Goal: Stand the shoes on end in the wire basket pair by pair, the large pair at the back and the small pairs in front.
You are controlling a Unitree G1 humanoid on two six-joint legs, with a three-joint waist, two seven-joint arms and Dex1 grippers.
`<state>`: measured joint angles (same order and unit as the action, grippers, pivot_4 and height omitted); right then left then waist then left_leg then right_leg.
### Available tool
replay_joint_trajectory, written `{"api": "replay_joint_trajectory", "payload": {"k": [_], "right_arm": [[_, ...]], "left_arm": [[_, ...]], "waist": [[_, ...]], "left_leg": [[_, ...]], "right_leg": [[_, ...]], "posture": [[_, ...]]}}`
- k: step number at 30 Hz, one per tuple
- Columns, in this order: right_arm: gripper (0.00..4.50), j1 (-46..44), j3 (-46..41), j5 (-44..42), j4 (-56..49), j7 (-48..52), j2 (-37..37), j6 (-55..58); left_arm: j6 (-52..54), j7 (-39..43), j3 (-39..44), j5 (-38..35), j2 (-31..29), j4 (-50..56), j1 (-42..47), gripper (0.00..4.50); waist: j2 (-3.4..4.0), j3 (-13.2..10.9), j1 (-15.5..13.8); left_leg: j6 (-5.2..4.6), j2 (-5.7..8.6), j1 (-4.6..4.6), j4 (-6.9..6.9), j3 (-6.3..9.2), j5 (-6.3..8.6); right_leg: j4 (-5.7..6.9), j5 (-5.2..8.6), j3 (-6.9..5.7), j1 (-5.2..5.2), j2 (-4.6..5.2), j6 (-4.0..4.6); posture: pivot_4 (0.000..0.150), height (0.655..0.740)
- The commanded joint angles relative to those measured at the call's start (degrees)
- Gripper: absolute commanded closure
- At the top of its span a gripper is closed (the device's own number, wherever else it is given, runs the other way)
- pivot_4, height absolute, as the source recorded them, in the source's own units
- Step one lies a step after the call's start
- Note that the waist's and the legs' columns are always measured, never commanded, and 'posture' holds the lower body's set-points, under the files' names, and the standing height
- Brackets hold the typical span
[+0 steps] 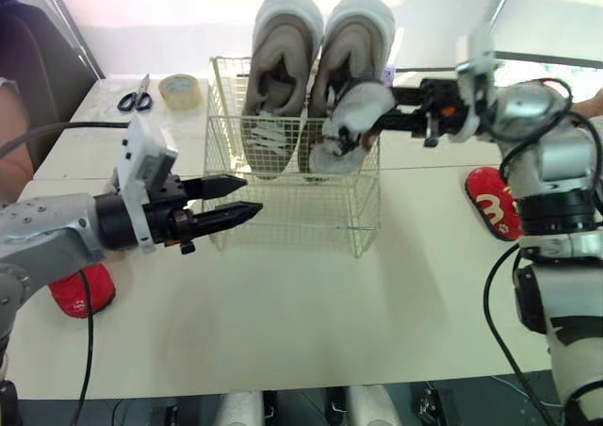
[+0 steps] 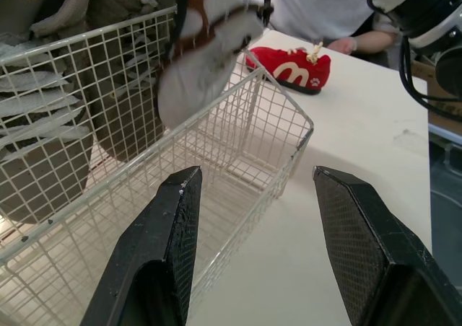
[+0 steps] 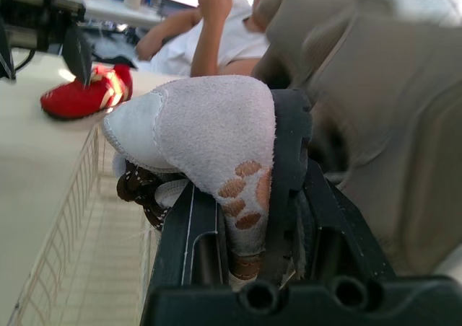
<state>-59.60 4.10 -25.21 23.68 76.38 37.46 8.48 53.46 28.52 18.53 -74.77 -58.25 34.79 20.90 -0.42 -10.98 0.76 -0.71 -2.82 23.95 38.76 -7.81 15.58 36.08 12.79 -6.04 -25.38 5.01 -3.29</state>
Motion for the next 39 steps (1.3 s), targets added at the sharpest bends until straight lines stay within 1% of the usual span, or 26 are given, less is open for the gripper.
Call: {"api": "replay_joint_trajectory", "payload": {"k": [1, 3, 5, 7, 8, 13, 17, 22, 24, 26, 27, 29, 30, 31, 32, 34, 36, 38, 39], "right_arm": [[3.28, -0.8, -1.0, 0.7, 0.1, 2.5, 0.1, -0.9], [2.50, -0.6, -1.3, 1.2, 0.4, 2.8, 0.0, -0.7], [1.54, -0.2, -1.9, 1.7, 0.2, 2.5, 0.1, -0.6], [0.44, 0.3, -2.3, 2.1, -0.4, 2.1, 0.4, -0.4], [0.03, 0.8, -2.5, 1.9, -1.3, 2.1, 0.7, 0.2], [0.03, 3.1, -4.3, 1.3, -5.9, 1.0, 2.3, 2.7], [0.03, 5.7, -7.0, 0.0, -11.5, -1.4, 4.9, 6.9], [0.03, 8.7, -13.4, -4.5, -19.8, -5.9, 10.8, 17.3], [0.03, 8.5, -16.2, -7.0, -21.4, -8.3, 11.4, 20.0], [0.03, 8.2, -17.4, -7.2, -21.4, -9.3, 12.2, 20.3], [0.01, 7.4, -18.4, -10.1, -22.1, -9.0, 12.6, 23.3], [0.00, 5.9, -19.7, -15.8, -24.4, -8.8, 12.6, 28.7], [0.00, 5.5, -19.6, -19.5, -27.1, -8.9, 11.9, 32.0], [0.00, 5.2, -19.4, -21.7, -28.9, -9.1, 11.5, 34.1], [0.00, 5.7, -17.4, -27.1, -34.1, -9.9, 9.4, 38.0], [0.00, 8.7, -11.8, -31.9, -43.3, -10.0, 6.4, 41.8], [0.00, 11.9, -7.8, -32.6, -48.4, -8.7, 5.6, 42.8], [0.00, 14.5, -4.6, -30.6, -50.2, -7.9, 5.3, 41.7], [0.00, 15.6, -2.1, -27.4, -50.9, -6.6, 6.2, 39.5]], "left_arm": [[-0.4, 0.2, 0.3, 0.9, -0.1, 0.3, -0.4, 1.97], [-0.4, 0.3, 0.6, 1.3, -0.2, 0.0, -0.8, 1.95], [-0.5, 0.4, 0.7, 1.5, -0.1, -0.1, -1.1, 1.95], [-0.5, 0.6, 0.8, 1.7, 0.0, -0.2, -1.3, 1.95], [-0.6, 0.8, 0.8, 1.9, 0.1, -0.4, -1.4, 1.95], [-0.9, 2.2, 0.4, 3.4, 0.4, -1.5, -1.6, 1.95], [-0.9, 3.5, 0.4, 4.4, 0.4, -2.3, -1.7, 1.95], [-0.4, 4.9, 2.8, 6.4, -0.6, -4.8, -4.1, 1.95], [-0.7, 6.0, 3.6, 7.9, -1.2, -6.1, -5.0, 1.95], [-1.2, 7.4, 4.5, 9.9, -2.1, -8.5, -5.2, 1.95], [-1.5, 8.3, 5.7, 11.2, -2.7, -11.5, -5.3, 1.71], [-2.0, 9.6, 7.4, 13.9, -3.7, -16.7, -5.3, 1.07], [-2.8, 10.5, 8.3, 15.7, -4.3, -19.6, -5.6, 0.64], [-3.2, 11.2, 8.7, 17.1, -4.7, -21.3, -5.8, 0.10], [-5.3, 11.7, 9.4, 20.4, -5.5, -25.9, -5.6, 0.01], [-9.2, 11.8, 9.9, 26.6, -7.4, -34.3, -4.8, 0.01], [-12.1, 12.1, 9.5, 30.9, -8.7, -40.4, -3.9, 0.01], [-13.7, 13.1, 8.9, 34.4, -10.0, -45.5, -3.5, 0.01], [-14.5, 13.7, 8.9, 36.0, -10.7, -48.4, -3.6, 0.01]], "waist": [[0.00, 0.0, 0.0], [0.00, 0.0, 0.0], [0.00, 0.0, 0.0], [0.00, 0.0, 0.0], [0.00, 0.0, 0.0], [0.00, 0.0, 0.0], [0.00, 0.0, -0.1], [0.00, 0.0, -0.1], [0.00, 0.0, -0.1], [0.00, 0.0, 0.0], [0.00, 0.0, 0.1], [0.01, 0.0, 0.2], [0.02, 0.0, 0.2], [0.03, 0.0, 0.2], [0.03, 0.0, 0.2], [0.02, 0.0, 0.4], [-0.04, 0.1, 0.2], [-0.04, 0.0, -0.2], [-0.04, 0.0, -0.4]], "left_leg": [[0.00, 0.00, 0.01, 0.01, 0.00, 0.00], [0.00, 0.00, 0.01, 0.02, 0.01, 0.00], [0.00, 0.00, 0.01, 0.04, 0.02, 0.00], [0.00, 0.00, 0.01, 0.05, 0.02, 0.00], [0.00, -0.01, 0.01, 0.06, 0.03, 0.00], [0.00, 0.00, 0.01, 0.06, 0.03, 0.00], [0.00, 0.00, 0.01, 0.08, 0.04, 0.00], [0.00, -0.01, 0.01, 0.08, 0.04, 0.00], [0.00, 0.00, 0.00, 0.08, 0.04, 0.00], [0.00, -0.01, 0.00, 0.08, 0.04, 0.00], [0.00, -0.02, -0.01, 0.08, 0.04, 0.01], [-0.01, -0.03, -0.01, 0.07, 0.03, 0.01], [-0.01, -0.04, -0.02, 0.07, 0.03, 0.01], [-0.02, -0.05, -0.02, 0.06, 0.03, 0.01], [-0.08, -0.07, -0.02, 0.04, 0.03, 0.05], [-0.14, -0.13, -0.04, 0.00, 0.04, 0.08], [-0.23, -0.19, -0.06, -0.05, 0.06, 0.13], [-0.27, -0.13, 0.00, -0.05, 0.07, 0.17], [-0.29, -0.08, 0.07, 0.02, 0.07, 0.18]], "right_leg": [[0.00, 0.00, 0.00, 0.00, 0.00, 0.00], [0.01, 0.00, -0.01, 0.00, 0.00, 0.00], [0.01, 0.00, -0.01, 0.00, 0.00, 0.00], [0.03, 0.00, -0.01, 0.01, -0.01, 0.00], [0.03, 0.00, -0.01, 0.01, -0.01, 0.00], [0.04, 0.00, -0.02, 0.01, 0.00, 0.00], [0.04, 0.00, -0.03, 0.02, 0.00, 0.00], [0.04, 0.00, -0.03, 0.01, 0.00, 0.00], [0.05, 0.00, -0.03, 0.01, 0.00, 0.00], [0.05, 0.00, -0.03, 0.01, -0.01, 0.01], [0.05, 0.00, -0.03, 0.01, -0.02, 0.01], [0.05, -0.01, -0.03, -0.01, -0.03, 0.02], [0.07, -0.01, -0.03, -0.03, -0.03, 0.03], [0.09, -0.01, -0.04, -0.05, -0.04, 0.04], [0.10, -0.01, -0.04, -0.08, -0.06, 0.04], [0.10, 0.00, -0.05, -0.08, -0.09, 0.05], [0.10, -0.01, -0.08, -0.08, -0.12, 0.10], [0.09, 0.00, -0.16, -0.09, 0.00, 0.10], [0.07, -0.01, -0.20, -0.11, 0.07, 0.10]], "posture": [[0.150, 0.7400], [0.150, 0.7400], [0.150, 0.7400], [0.150, 0.7400], [0.150, 0.7400], [0.150, 0.7400], [0.150, 0.7400], [0.150, 0.7400], [0.150, 0.7400], [0.150, 0.7400], [0.150, 0.7400], [0.150, 0.7400], [0.150, 0.7400], [0.150, 0.7400], [0.150, 0.7400], [0.150, 0.7400], [0.150, 0.7400], [0.150, 0.7400], [0.150, 0.7400]]}}
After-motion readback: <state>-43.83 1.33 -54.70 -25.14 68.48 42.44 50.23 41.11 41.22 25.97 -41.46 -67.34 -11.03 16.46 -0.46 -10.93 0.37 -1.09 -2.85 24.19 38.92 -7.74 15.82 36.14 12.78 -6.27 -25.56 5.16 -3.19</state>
